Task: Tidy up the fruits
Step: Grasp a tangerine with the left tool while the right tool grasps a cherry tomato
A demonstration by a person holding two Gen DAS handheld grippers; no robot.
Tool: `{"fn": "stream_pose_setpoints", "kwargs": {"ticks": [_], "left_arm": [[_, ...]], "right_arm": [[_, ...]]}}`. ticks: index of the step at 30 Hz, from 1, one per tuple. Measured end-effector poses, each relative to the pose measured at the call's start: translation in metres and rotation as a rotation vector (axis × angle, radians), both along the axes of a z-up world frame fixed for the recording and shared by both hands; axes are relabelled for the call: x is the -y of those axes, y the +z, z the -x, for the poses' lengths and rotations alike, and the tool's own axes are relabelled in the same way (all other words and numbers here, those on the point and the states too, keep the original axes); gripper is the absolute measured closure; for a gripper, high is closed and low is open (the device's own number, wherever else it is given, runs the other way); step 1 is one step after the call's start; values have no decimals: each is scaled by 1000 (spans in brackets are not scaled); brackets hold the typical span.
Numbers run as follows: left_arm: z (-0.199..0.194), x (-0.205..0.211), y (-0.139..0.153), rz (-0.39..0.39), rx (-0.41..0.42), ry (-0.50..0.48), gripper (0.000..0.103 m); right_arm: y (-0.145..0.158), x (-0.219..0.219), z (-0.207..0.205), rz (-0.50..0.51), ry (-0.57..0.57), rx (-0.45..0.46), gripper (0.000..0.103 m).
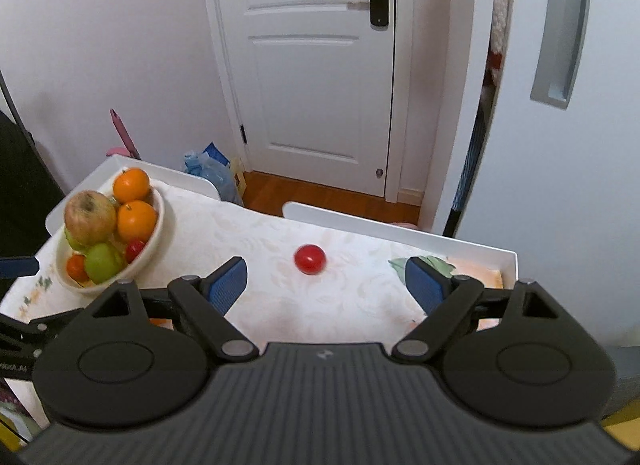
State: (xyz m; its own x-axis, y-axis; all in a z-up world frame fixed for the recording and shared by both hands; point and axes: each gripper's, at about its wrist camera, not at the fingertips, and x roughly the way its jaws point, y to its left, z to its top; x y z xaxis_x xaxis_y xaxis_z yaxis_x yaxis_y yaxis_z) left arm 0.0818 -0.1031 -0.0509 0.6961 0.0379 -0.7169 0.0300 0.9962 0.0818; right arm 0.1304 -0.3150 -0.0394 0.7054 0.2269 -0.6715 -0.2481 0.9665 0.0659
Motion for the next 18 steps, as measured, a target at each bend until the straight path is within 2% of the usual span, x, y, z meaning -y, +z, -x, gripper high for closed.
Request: {"fn": "stream_pose_setpoints", "kwargs": {"ticks": [7, 13, 18], "left_arm": [[-20, 22, -39, -26, -36, 41, 4], [-38, 33, -69, -32, -66, 91, 17], [-50, 37, -80, -60, -56, 114, 26]], "right_arm": [[-34, 6, -20, 24, 48, -17, 2], [-65, 3, -42, 24, 90, -39, 3], [-83, -3, -59, 7, 119, -52, 5]]}}
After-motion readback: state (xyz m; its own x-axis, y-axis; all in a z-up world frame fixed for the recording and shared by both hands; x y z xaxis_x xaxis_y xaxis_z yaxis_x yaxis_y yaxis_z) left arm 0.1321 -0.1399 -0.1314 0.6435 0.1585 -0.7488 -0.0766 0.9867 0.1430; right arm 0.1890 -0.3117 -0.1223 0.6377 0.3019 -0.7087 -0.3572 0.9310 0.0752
